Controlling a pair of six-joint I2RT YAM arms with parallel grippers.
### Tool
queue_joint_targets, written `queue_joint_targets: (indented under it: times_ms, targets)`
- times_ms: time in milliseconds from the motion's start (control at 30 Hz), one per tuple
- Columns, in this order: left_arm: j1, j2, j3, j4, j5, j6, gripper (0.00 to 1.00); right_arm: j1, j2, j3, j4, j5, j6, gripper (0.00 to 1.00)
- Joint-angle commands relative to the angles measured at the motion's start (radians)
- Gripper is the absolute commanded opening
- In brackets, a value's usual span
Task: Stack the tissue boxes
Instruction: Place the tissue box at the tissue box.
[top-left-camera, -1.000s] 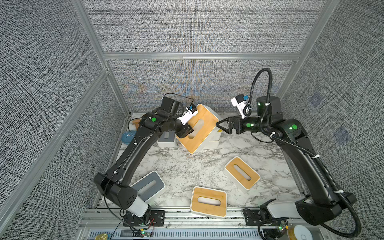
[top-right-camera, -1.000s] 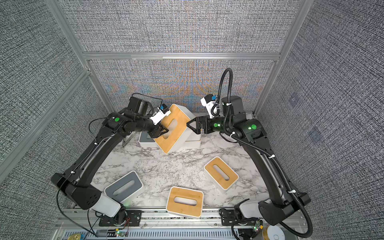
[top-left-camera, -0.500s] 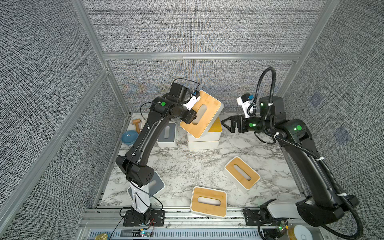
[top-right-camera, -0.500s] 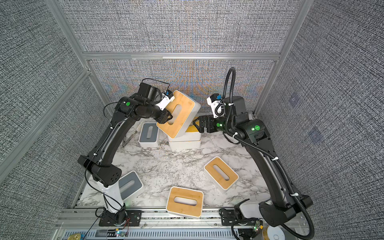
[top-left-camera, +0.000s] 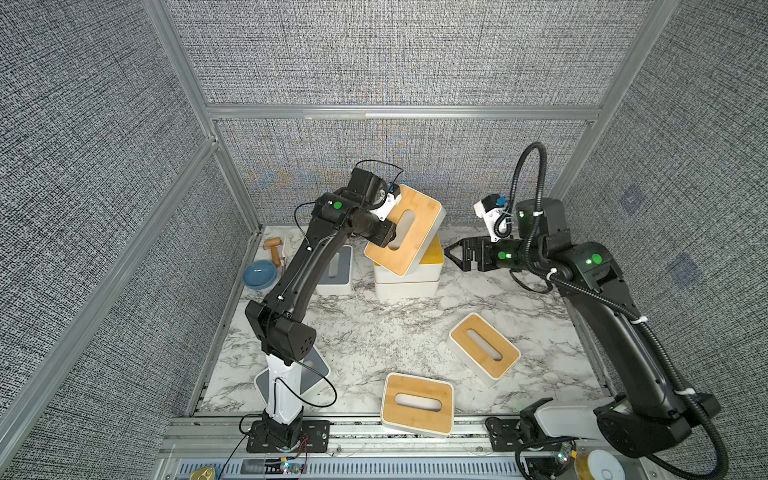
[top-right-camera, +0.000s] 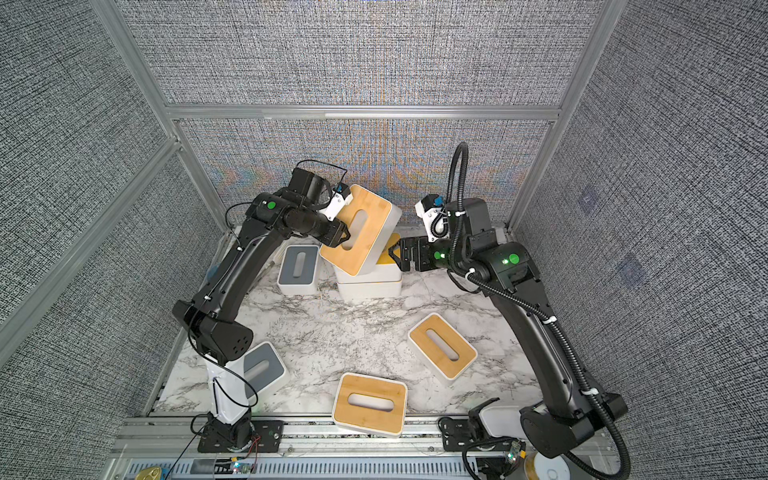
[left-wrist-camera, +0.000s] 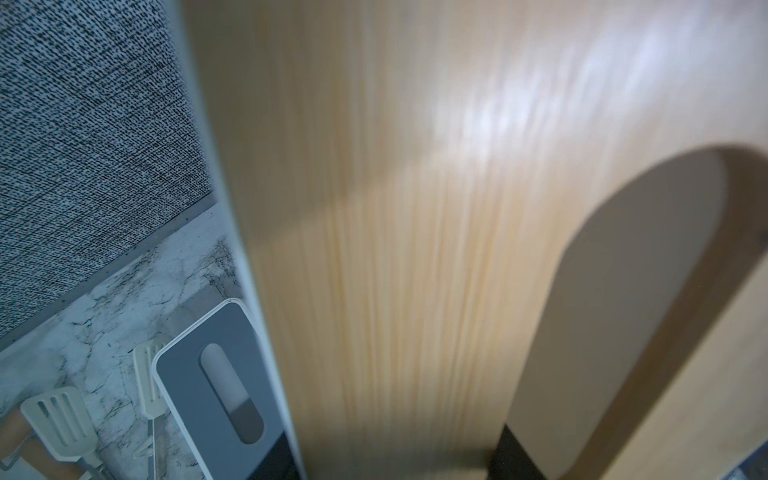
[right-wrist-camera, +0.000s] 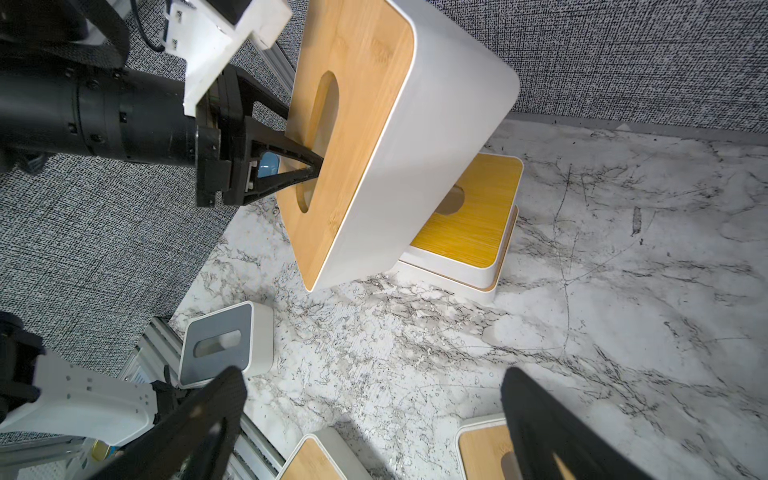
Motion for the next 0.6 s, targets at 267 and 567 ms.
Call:
queue_joint_targets:
  times_ms: [267,567]
  targets:
    - [0.001,0.031,0.017,0.066,-0.006,-0.033,0.43,0.001,-0.014,-0.026,0.006,0.002,0.014,0.99]
    - [0.001,0.038,0.026,0.070,-0.005,-0.030,0.51,0.001,-0.005,-0.035,0.016,-0.001,0.011,0.99]
